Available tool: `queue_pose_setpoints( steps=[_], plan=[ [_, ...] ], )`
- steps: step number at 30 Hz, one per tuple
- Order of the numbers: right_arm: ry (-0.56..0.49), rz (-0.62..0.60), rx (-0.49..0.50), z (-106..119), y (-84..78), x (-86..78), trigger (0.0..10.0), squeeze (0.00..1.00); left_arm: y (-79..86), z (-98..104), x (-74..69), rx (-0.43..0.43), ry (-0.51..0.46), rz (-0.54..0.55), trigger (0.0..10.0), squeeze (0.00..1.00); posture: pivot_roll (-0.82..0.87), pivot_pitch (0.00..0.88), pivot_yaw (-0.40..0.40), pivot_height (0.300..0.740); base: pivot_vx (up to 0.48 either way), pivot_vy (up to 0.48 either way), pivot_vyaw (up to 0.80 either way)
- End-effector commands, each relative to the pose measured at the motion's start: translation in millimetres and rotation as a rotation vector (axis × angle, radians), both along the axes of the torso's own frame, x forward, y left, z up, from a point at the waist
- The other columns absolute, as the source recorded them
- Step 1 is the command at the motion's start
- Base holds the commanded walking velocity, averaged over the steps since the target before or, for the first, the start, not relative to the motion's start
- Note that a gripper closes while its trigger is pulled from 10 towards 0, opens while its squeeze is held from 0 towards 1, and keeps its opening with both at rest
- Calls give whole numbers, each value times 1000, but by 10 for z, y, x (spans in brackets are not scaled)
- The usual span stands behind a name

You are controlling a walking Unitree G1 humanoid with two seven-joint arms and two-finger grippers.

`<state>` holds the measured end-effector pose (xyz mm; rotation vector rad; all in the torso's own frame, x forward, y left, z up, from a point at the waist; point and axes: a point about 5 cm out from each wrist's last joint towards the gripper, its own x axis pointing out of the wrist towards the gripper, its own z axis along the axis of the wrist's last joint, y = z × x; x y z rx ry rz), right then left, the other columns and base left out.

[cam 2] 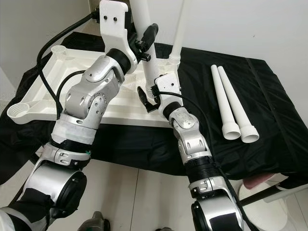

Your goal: Building children table

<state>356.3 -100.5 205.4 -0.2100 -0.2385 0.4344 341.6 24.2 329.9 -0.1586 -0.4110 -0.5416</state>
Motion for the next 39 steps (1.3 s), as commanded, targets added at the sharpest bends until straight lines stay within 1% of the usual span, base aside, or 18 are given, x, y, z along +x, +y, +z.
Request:
queue_pose_setpoints(
  steps=[1,8,10,20,21,25,26,27,28,29,30,31,33,34,35,36,39],
  plan=[
    [-20,-24,-2,56,-43,34,10000,0,-58,15,-43,13,-16,-7,10000,0,167,0,-79,740,0,0,0],
    [-50,-25,-22,117,-37,63,10000,0,-113,13,-72,17,-18,-24,10000,0,169,0,-80,740,0,0,0],
    [-61,-19,-19,167,-21,81,10000,0,-145,9,-85,22,-19,-34,10000,0,169,0,-82,740,0,0,0],
    [-87,-15,-19,229,-2,107,10000,0,-181,13,-103,23,-18,-43,10000,0,173,0,-86,740,0,0,0],
    [-89,-15,-17,233,2,113,9137,0,-186,14,-106,24,-19,-44,10000,0,173,0,-87,740,0,0,0],
    [-89,-14,-18,233,4,117,9137,0,-189,15,-109,25,-20,-44,10000,0,173,0,-87,740,0,0,0],
    [-86,-13,-14,230,7,120,4471,0,-201,16,-116,25,-19,-49,10000,0,174,0,-87,740,0,0,0],
    [-86,-13,-14,230,7,120,4471,0,-201,16,-116,25,-19,-49,10000,0,174,0,-87,740,0,0,0],
    [-87,-14,-14,229,8,123,4000,0,-210,16,-120,25,-18,-52,10000,0,174,0,-87,740,0,0,0],
    [-88,-14,-15,230,8,126,4000,0,-212,15,-119,25,-18,-52,10000,0,173,0,-86,740,0,0,0],
    [-88,-16,-15,233,7,129,3255,0,-217,16,-121,26,-19,-54,10000,0,173,0,-86,740,0,0,0],
    [-90,-17,-17,236,6,130,2863,0,-222,17,-123,27,-19,-55,10000,0,173,0,-86,740,0,0,0],
    [-92,-18,-18,238,5,131,2863,0,-225,17,-125,28,-19,-56,10000,0,173,0,-86,740,0,0,0],
    [-93,-19,-20,240,5,134,2235,0,-227,18,-124,28,-20,-57,10000,0,172,0,-84,740,0,0,0],
    [-93,-19,-20,240,5,134,2235,0,-227,18,-124,28,-20,-57,10000,0,172,0,-84,740,0,0,0],
    [-94,-24,-22,242,0,138,0,0,-233,17,-127,30,-20,-58,10000,0,173,0,-84,740,0,0,0],
    [-93,-29,-20,245,-4,142,0,0,-241,16,-131,33,-21,-60,10000,0,173,0,-83,740,0,0,0]
  ],
)
